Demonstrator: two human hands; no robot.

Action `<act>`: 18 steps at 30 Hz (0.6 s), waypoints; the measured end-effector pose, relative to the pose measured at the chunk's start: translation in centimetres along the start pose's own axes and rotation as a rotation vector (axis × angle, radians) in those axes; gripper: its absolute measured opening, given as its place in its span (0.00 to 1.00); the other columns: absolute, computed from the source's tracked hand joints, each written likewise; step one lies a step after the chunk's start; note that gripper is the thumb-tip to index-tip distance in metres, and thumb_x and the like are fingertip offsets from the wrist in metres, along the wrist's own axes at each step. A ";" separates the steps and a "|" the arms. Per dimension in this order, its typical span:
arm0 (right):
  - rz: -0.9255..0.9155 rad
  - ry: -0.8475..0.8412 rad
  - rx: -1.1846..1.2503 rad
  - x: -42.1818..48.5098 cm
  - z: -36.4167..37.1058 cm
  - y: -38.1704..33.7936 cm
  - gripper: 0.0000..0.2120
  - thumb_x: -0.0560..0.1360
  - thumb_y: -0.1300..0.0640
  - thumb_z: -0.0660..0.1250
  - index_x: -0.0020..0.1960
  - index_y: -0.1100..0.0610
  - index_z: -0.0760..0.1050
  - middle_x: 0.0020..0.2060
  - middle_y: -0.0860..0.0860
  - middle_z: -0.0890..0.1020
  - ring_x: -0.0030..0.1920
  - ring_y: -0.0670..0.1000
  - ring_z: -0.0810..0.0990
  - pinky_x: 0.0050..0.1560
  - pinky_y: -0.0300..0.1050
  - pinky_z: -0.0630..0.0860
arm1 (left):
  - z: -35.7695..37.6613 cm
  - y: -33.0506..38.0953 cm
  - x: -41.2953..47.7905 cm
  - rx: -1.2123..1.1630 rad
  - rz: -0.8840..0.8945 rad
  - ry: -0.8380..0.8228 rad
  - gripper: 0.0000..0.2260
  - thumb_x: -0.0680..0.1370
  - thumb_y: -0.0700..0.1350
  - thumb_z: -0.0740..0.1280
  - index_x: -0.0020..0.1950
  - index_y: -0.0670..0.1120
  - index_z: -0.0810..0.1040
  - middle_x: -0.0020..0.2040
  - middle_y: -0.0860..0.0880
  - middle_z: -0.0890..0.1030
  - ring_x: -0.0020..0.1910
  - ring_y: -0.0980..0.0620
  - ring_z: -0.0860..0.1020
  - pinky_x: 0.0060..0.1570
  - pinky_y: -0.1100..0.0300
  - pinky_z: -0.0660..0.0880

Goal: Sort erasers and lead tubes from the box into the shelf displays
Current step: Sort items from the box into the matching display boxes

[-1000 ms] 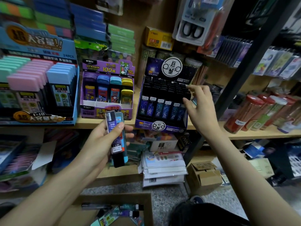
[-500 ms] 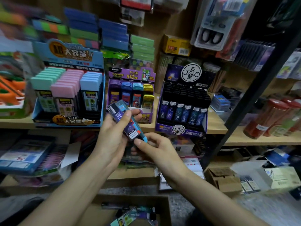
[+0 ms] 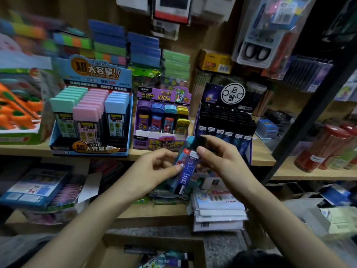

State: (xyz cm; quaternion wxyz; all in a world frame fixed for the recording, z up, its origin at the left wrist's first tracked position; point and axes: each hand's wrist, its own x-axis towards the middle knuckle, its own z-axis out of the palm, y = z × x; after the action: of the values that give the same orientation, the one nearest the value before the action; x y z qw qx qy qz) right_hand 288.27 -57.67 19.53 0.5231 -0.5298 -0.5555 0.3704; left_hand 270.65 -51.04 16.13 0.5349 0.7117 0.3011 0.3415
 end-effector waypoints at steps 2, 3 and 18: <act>0.003 0.004 -0.028 0.0 0.2 -0.1 0.11 0.78 0.63 0.62 0.59 0.57 0.76 0.48 0.55 0.82 0.44 0.49 0.80 0.41 0.39 0.78 | 0.4 -0.3 0.3 0.073 0.044 -0.042 0.06 0.75 0.41 0.68 0.47 0.52 0.79 0.35 0.58 0.80 0.38 0.62 0.77 0.41 0.67 0.75; 0.010 0.018 -0.013 0.2 0.2 -0.2 0.10 0.77 0.64 0.63 0.56 0.57 0.76 0.45 0.54 0.82 0.41 0.49 0.80 0.39 0.39 0.78 | 0.5 -0.5 0.4 0.103 0.052 -0.047 0.06 0.76 0.41 0.67 0.47 0.51 0.79 0.37 0.57 0.80 0.39 0.62 0.77 0.43 0.65 0.74; -0.250 0.320 -0.510 6.9 -5.2 1.9 0.09 0.75 0.61 0.68 0.53 0.50 0.76 0.41 0.39 0.78 0.42 0.36 0.77 0.46 0.30 0.71 | -6.4 2.2 8.0 0.336 0.177 0.333 0.12 0.78 0.45 0.65 0.58 0.58 0.68 0.46 0.62 0.77 0.45 0.68 0.76 0.45 0.66 0.72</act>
State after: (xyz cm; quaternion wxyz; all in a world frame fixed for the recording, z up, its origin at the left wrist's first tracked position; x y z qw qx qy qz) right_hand 294.47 -51.35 19.92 0.4956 -0.6229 -0.6019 0.0645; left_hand 270.28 -41.65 20.78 0.3200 0.7482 0.3743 0.4447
